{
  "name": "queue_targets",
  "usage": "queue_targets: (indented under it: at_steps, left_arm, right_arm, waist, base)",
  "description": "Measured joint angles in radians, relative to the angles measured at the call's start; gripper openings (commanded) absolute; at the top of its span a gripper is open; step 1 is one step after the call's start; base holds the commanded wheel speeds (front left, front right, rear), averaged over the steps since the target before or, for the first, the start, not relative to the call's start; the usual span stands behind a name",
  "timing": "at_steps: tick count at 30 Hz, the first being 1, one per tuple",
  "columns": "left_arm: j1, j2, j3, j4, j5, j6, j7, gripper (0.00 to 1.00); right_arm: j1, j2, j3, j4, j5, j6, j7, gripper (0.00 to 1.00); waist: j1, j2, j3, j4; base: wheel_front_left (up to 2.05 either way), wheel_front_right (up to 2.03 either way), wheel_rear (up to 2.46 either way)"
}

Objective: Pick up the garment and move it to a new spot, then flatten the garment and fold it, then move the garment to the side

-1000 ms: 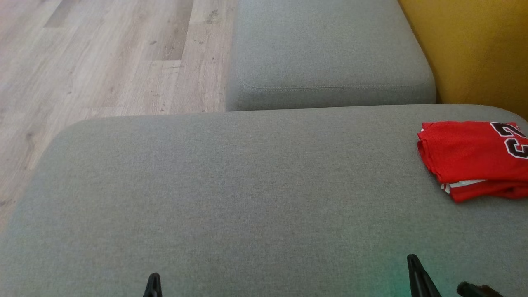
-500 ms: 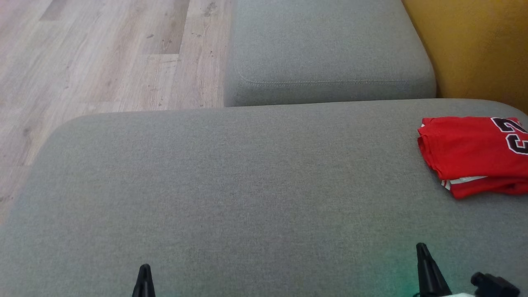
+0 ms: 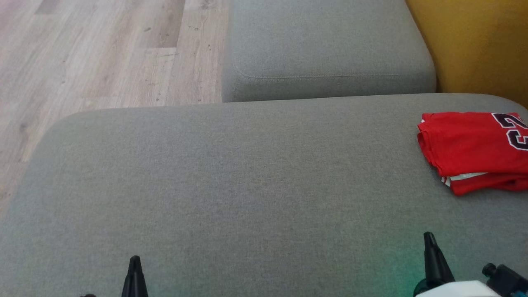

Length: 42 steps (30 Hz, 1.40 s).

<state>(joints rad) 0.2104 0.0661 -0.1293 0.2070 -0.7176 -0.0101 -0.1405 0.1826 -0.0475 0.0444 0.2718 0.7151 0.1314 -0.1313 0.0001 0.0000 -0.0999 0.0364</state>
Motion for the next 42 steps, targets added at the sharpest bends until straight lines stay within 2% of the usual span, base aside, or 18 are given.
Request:
queue_targets:
  at_steps: [42]
  left_arm:
    - [-0.132, 0.002, 0.080, 0.032, -0.482, -0.062, 0.114, 0.00]
  right_arm:
    - [-0.120, -0.002, -0.076, 0.001, 0.476, 0.000, 0.112, 0.00]
  waist:
    - [-0.0001, 0.0000, 0.054, -0.019]
  base:
    - [0.00, 0.00, 0.00]
